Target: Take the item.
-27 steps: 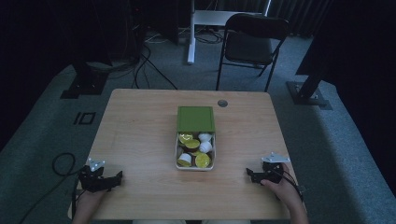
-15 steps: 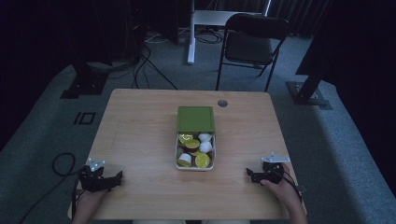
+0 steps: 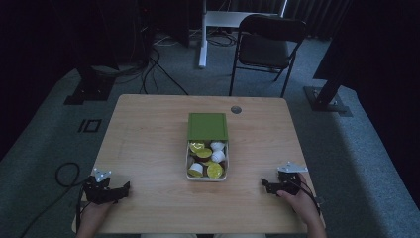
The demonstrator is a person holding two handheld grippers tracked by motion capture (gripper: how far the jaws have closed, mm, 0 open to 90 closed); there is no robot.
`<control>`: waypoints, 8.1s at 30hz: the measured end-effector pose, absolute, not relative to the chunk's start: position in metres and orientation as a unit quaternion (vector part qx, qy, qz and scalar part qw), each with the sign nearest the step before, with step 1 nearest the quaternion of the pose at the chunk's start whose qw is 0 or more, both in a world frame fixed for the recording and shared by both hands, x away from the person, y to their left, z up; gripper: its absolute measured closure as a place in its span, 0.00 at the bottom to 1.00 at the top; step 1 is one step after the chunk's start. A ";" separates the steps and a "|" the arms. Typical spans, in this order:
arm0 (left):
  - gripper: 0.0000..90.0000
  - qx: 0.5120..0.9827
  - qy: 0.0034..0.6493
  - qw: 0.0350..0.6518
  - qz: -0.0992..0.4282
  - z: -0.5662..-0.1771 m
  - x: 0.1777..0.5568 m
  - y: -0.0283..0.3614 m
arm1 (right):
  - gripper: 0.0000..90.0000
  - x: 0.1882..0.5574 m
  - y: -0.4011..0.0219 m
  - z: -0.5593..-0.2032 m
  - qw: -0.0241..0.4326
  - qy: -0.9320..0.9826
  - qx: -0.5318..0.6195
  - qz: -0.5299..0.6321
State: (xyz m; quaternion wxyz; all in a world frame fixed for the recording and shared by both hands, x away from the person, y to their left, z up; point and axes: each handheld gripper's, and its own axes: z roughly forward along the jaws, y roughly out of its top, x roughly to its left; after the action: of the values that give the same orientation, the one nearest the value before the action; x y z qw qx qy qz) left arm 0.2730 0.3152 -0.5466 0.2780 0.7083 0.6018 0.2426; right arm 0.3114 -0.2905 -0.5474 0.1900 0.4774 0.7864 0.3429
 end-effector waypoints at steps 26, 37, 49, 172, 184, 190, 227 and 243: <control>0.01 0.708 0.602 0.279 0.243 -0.547 0.273 0.315 | 0.15 0.318 -0.276 -0.483 0.223 0.759 0.456 0.407; 0.01 0.708 0.602 0.278 0.242 -0.547 0.273 0.315 | 0.16 0.322 -0.254 -0.463 0.213 0.763 0.433 0.430; 0.01 0.708 0.602 0.278 0.242 -0.547 0.273 0.315 | 0.18 0.325 -0.221 -0.444 0.188 0.772 0.397 0.459; 0.01 0.708 0.602 0.279 0.242 -0.547 0.273 0.315 | 0.63 0.332 -0.116 -0.430 0.187 0.801 0.319 0.471; 0.01 0.708 0.602 0.279 0.242 -0.547 0.273 0.315 | 0.63 0.343 -0.161 -0.409 0.243 0.740 0.367 0.509; 0.01 0.708 0.602 0.279 0.243 -0.547 0.273 0.315 | 0.63 0.353 -0.181 -0.414 0.264 0.729 0.393 0.494; 0.01 0.708 0.602 0.278 0.242 -0.547 0.273 0.315 | 0.62 0.406 -0.253 -0.510 0.286 0.674 0.547 0.406; 0.01 0.708 0.602 0.278 0.242 -0.547 0.273 0.315 | 0.62 0.424 -0.254 -0.545 0.243 0.677 0.580 0.381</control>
State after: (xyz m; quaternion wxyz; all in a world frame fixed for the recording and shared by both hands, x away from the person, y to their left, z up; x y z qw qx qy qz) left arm 0.2729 0.3152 -0.5466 0.2785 0.7079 0.6021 0.2424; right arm 0.4240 -0.2541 -0.5454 0.2435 0.5803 0.6771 0.3815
